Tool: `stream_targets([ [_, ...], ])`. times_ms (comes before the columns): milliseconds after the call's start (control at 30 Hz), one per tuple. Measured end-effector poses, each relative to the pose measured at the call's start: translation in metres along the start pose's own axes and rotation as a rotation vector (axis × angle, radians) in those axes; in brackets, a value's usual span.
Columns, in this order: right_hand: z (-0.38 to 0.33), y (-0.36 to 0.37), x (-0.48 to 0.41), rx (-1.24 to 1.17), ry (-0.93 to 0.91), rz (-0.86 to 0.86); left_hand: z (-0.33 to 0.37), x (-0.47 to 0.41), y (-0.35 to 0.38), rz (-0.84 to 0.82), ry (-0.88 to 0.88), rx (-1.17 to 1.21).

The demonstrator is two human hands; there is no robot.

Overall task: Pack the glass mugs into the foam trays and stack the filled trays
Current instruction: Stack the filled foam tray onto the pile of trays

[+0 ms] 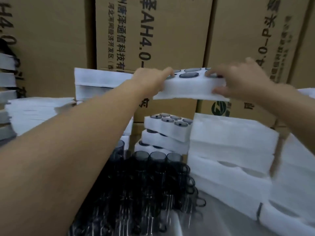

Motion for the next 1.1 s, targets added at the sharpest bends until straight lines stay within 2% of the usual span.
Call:
stream_targets([
  [133, 0.014, 0.054, -0.045, 0.036, 0.088, -0.122, 0.002, -0.038, 0.046, -0.033, 0.029, -0.162],
  [233, 0.011, 0.09, -0.075, 0.063, 0.132, -0.18, -0.007, -0.053, 0.081, -0.095, 0.001, -0.195],
  [467, -0.002, 0.164, -0.117, 0.081, 0.165, -0.313, -0.02, -0.065, 0.146, -0.2, -0.05, -0.158],
  [667, 0.001, 0.218, -0.105, 0.034, 0.129, -0.617, -0.004, -0.056, 0.198, -0.436, 0.05, -0.058],
  [900, -0.003, 0.217, -0.095, 0.026, 0.11, -0.622, -0.002, -0.046, 0.19, -0.489, 0.034, 0.042],
  [1100, -0.005, 0.183, -0.095, -0.053, 0.097, -0.556, -0.019, -0.045, 0.155, -0.393, 0.061, 0.063],
])
Point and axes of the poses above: each hand's wrist, its own x-axis away from the middle knuckle, its own y-axis out of the palm, z = x × y, the point moved 6 cm from there along -x, towards the middle knuckle, and after that the axes turned 9 degrees about -x, right-handed, at the moved point
